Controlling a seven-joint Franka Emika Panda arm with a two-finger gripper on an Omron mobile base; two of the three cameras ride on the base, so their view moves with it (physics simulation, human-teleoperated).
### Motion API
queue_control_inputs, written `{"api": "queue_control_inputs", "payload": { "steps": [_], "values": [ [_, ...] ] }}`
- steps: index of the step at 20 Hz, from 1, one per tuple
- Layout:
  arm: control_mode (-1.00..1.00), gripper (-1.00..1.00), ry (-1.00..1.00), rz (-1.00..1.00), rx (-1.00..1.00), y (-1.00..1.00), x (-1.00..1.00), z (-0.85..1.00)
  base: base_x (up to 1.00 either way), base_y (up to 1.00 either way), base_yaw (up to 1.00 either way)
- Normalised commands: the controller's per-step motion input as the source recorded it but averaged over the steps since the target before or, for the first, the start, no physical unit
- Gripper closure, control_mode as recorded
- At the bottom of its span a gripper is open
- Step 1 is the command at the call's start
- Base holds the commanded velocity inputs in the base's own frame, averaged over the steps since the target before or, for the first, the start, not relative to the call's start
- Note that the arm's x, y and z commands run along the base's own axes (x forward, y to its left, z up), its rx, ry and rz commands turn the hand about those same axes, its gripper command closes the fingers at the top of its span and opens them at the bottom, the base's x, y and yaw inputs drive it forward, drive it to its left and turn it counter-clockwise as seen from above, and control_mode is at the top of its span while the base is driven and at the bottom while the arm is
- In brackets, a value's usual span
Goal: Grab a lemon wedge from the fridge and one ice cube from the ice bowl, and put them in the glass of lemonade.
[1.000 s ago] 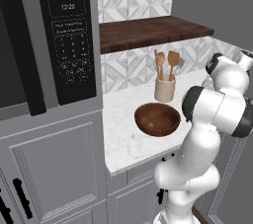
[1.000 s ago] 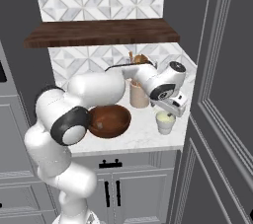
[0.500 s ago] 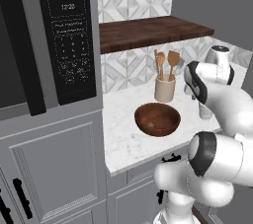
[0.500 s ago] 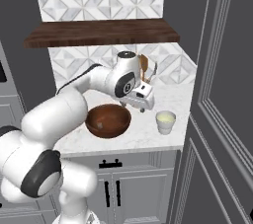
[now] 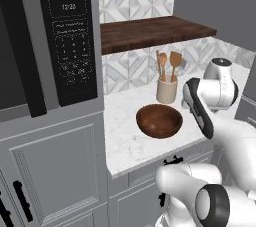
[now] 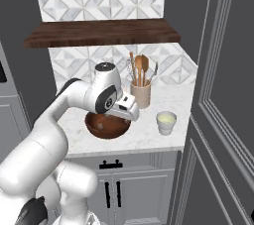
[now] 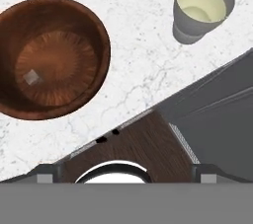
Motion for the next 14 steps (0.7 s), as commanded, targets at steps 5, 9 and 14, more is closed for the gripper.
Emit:
{"api": "queue_control_inputs", "payload": {
  "steps": [5, 9, 14],
  "values": [
    [-1.00, -1.00, 0.00, 0.00, 0.00, 0.04, -0.01, 0.00, 0.00, 0.00, 0.00],
    [1.00, -1.00, 0.00, 0.00, 0.00, 0.00, 0.00, 0.00, -0.83, 0.04, -0.16],
    [1.00, -1.00, 0.00, 0.00, 0.00, 0.00, 0.00, 0.00, -1.00, 0.30, -0.60]
  ]
}}
